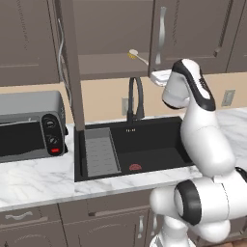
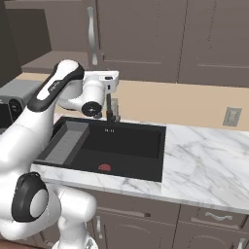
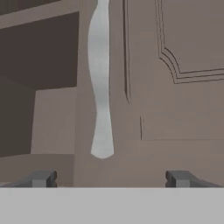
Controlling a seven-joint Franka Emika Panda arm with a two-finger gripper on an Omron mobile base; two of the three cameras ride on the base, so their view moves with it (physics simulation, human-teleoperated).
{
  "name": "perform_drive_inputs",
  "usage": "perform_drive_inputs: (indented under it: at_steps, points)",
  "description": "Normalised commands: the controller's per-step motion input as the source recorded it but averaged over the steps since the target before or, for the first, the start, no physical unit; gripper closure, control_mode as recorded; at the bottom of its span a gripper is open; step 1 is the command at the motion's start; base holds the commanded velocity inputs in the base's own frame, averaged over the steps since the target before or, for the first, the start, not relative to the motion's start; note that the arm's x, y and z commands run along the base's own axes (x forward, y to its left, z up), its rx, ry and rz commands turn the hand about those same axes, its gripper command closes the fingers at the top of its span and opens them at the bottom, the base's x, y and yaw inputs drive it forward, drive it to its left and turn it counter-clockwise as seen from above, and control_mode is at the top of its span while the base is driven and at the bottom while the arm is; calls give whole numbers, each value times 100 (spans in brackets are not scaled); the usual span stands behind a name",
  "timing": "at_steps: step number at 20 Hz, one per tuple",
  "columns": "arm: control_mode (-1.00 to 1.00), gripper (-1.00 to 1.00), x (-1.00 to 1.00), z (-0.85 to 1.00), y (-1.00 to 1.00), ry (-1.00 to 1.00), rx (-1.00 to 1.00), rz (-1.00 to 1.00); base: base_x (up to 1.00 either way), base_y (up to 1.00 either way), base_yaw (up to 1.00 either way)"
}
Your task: Pick up the dish brush and sponge from the sink, and place them back in the cabinet, and close the cabinet doors.
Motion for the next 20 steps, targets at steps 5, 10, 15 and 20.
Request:
perform_drive_inputs:
  at_steps: [5, 10, 15, 20]
  points:
    - [-100, -100, -26, 25, 0, 1, 0, -7, 0, 0, 0]
    - [-100, -100, -28, 28, 0, 4, -1, -9, 0, 0, 0]
    - [-100, -100, -33, 20, 0, 7, -1, -7, 0, 0, 0]
    - [-100, -100, -41, 8, 1, 5, -2, -6, 0, 0, 0]
